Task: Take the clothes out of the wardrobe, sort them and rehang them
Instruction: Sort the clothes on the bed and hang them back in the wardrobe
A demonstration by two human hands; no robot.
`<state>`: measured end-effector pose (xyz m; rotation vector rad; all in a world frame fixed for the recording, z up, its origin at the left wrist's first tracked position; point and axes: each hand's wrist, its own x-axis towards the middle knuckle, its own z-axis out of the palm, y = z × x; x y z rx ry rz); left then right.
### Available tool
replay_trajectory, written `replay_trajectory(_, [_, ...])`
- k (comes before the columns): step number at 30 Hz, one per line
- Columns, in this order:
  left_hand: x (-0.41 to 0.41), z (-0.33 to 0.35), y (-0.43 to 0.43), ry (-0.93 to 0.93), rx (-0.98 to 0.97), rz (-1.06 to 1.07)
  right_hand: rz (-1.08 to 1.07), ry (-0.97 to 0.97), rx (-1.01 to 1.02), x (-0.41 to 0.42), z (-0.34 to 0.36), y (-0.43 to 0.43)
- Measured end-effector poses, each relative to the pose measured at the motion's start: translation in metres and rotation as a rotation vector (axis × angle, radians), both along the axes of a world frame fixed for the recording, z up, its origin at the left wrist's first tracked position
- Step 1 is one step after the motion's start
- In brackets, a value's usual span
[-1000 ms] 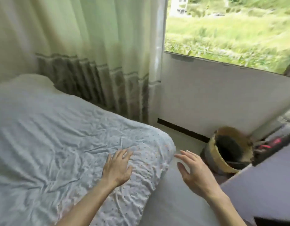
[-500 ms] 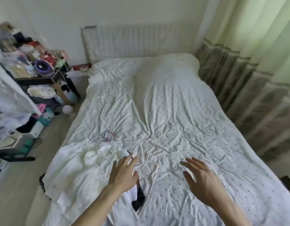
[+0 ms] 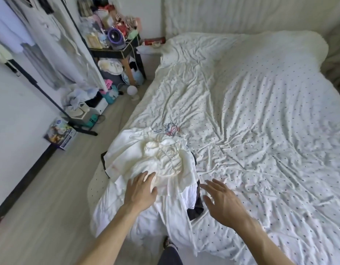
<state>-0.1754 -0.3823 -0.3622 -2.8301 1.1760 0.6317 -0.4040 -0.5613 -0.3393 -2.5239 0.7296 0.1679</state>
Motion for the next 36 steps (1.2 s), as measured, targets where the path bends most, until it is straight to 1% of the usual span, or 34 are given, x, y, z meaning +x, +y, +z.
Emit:
replay_trajectory(4, [0.040,-0.015,-0.001,0.029,-0.005,0.044,0.038,0.054,0.020,0.039,-0.023,-0.001])
replay_trajectory(7, [0.080,-0.033,-0.011,0.056,0.018,0.048,0.020,0.125,0.053,0.076,-0.043,-0.008])
replay_trajectory(9, [0.112,-0.048,-0.022,0.063,0.040,0.007,-0.001,0.181,0.067,0.103,-0.059,-0.014])
replay_trajectory(12, [0.161,-0.070,-0.047,0.095,0.092,-0.061,-0.060,0.268,0.139,0.144,-0.090,-0.023])
replay_trajectory(15, [0.210,-0.093,-0.082,0.134,0.162,-0.119,-0.083,0.369,0.209,0.184,-0.125,-0.035])
replay_trajectory(18, [0.258,-0.124,-0.118,0.144,0.219,-0.183,-0.105,0.427,0.237,0.220,-0.157,-0.043])
replay_trajectory(21, [0.301,-0.159,-0.154,0.128,0.269,-0.238,-0.145,0.486,0.285,0.251,-0.185,-0.051])
replay_trajectory(24, [0.340,-0.191,-0.187,0.102,0.268,-0.250,-0.165,0.528,0.308,0.276,-0.208,-0.057])
replay_trajectory(26, [0.357,-0.210,-0.203,0.084,0.249,-0.241,-0.185,0.558,0.321,0.286,-0.221,-0.059])
replay_trajectory(29, [0.372,-0.232,-0.221,0.140,0.276,-0.177,-0.221,0.599,0.373,0.291,-0.240,-0.060])
replay_trajectory(34, [0.379,-0.247,-0.228,0.089,0.268,-0.214,-0.246,0.604,0.423,0.292,-0.250,-0.061])
replay_trajectory(36, [0.380,-0.250,-0.225,0.122,0.247,-0.181,-0.263,0.581,0.443,0.291,-0.249,-0.064])
